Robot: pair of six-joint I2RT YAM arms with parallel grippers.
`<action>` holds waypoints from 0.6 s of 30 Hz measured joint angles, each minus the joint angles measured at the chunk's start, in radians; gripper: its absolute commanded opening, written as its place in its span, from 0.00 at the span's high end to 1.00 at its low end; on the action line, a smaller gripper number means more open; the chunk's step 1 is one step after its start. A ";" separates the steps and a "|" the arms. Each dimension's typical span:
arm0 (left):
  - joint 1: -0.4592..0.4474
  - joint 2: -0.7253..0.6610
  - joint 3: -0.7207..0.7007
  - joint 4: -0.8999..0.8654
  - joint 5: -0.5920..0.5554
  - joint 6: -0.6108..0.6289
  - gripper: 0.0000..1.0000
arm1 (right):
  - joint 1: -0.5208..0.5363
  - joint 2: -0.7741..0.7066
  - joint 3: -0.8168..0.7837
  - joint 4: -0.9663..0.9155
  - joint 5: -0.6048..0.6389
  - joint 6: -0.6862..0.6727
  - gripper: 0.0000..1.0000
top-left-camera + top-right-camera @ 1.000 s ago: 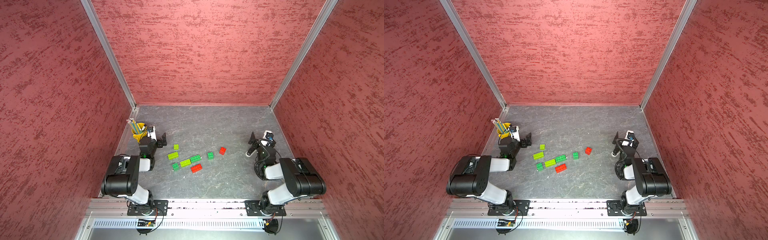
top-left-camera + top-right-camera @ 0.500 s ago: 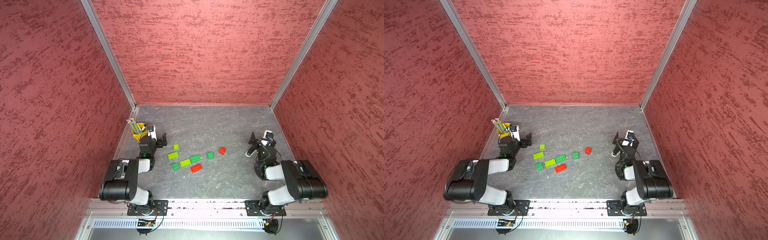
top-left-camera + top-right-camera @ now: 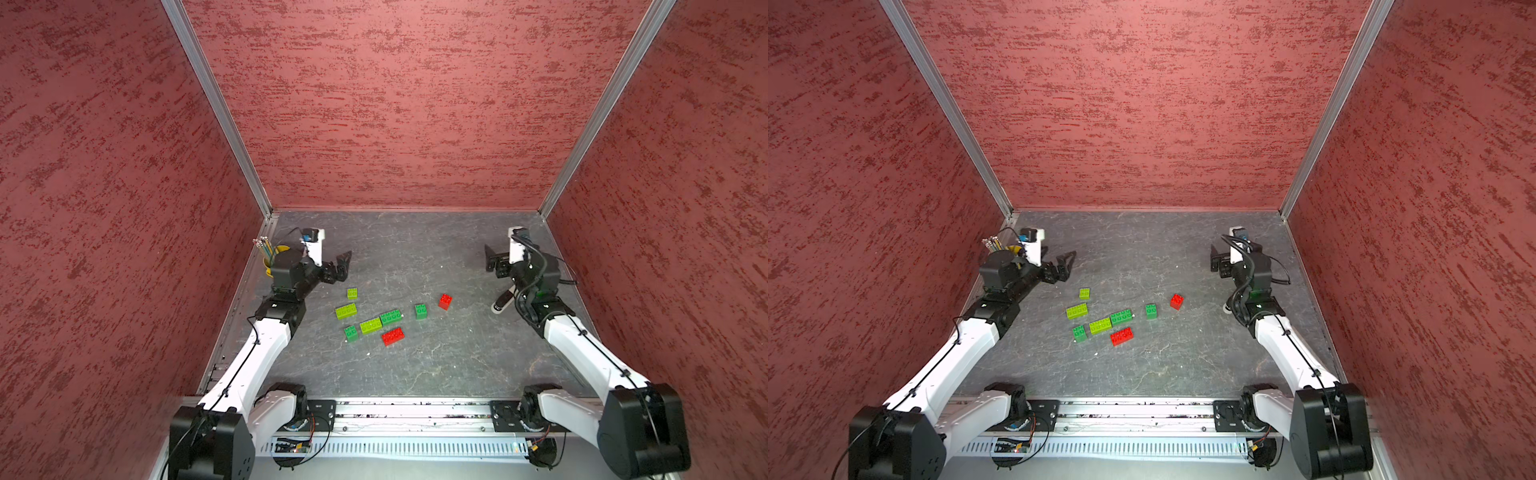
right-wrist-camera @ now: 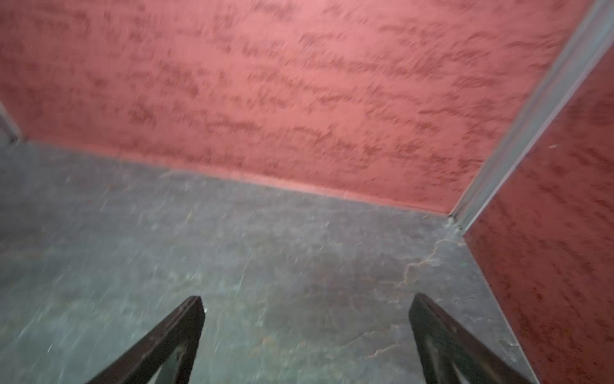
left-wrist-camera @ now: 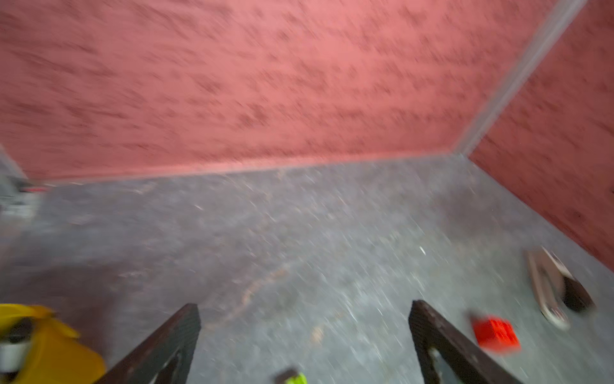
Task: Assemble a spoon with lego
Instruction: Adjust the lego brick at the center of the board.
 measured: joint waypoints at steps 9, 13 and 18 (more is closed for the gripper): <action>-0.108 0.044 -0.051 -0.023 0.213 0.060 0.00 | 0.100 -0.035 0.014 -0.328 -0.210 -0.144 0.08; -0.148 0.076 -0.058 -0.019 0.267 0.094 0.00 | 0.150 -0.019 0.024 -0.399 -0.228 -0.204 0.11; -0.189 0.095 -0.063 -0.027 0.289 0.129 0.00 | 0.183 0.060 0.066 -0.452 -0.244 -0.264 0.21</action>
